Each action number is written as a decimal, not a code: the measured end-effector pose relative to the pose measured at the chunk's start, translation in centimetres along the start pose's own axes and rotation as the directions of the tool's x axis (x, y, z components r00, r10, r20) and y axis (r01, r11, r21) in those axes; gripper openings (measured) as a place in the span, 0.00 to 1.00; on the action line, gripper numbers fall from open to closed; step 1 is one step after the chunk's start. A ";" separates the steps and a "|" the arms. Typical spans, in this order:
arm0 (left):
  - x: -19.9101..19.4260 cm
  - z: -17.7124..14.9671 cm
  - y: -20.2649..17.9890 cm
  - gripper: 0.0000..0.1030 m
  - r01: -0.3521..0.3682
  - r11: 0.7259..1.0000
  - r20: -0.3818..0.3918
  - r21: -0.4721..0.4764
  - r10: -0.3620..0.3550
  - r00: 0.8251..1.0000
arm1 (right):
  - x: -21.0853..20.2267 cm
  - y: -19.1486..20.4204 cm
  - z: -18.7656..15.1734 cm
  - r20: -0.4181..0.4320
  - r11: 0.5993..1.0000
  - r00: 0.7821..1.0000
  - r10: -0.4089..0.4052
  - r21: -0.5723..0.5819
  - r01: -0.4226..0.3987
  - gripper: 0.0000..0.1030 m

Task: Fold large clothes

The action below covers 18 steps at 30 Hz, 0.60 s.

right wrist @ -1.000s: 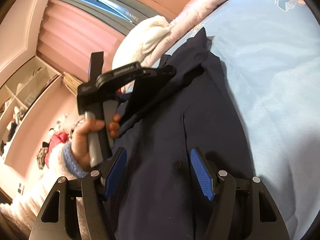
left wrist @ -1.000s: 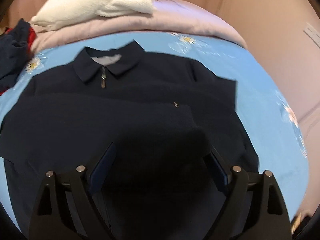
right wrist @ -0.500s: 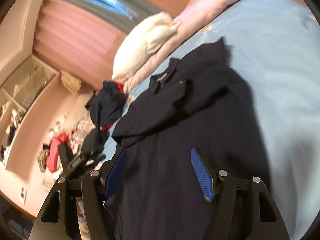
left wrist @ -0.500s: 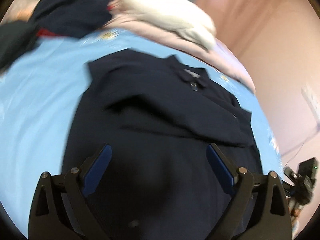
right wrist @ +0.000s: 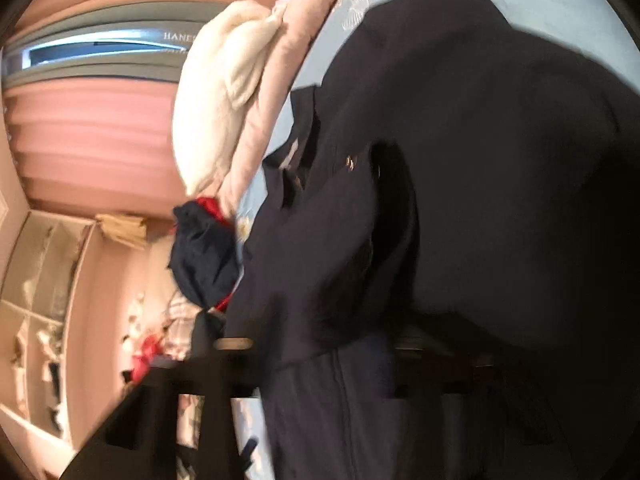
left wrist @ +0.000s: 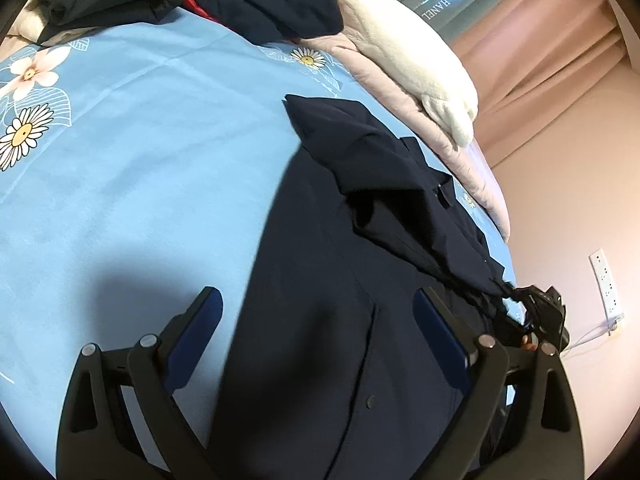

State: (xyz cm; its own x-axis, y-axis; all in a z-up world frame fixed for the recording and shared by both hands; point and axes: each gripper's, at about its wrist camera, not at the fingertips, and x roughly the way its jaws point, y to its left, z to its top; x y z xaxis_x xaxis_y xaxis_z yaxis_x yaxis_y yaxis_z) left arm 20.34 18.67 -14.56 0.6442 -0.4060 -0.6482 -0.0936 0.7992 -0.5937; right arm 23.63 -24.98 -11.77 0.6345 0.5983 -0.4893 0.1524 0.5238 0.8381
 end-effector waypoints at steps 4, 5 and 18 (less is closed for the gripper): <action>0.6 0.4 0.3 0.94 -0.006 1.000 -0.006 0.013 0.006 1.000 | -2.2 5.9 0.0 0.150 0.949 0.988 -0.033 -0.305 0.079 0.12; 0.9 0.5 0.2 0.94 -0.010 1.000 -0.013 0.018 0.010 1.000 | -2.3 6.7 0.1 0.171 0.930 0.985 -0.029 -0.355 0.089 0.12; 5.1 4.4 -5.6 0.94 -0.078 0.977 -0.082 0.199 0.096 0.992 | -1.1 2.3 1.9 0.148 0.843 0.918 -0.367 -0.363 0.396 0.38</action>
State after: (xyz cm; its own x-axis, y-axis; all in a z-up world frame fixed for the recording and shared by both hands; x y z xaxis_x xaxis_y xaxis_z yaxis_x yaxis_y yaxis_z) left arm 27.50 14.12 -12.46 0.5675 -0.3625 -0.7393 0.0096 0.9007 -0.4343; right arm 24.74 -25.63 -8.83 0.6387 0.2672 -0.7216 0.1048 0.8988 0.4256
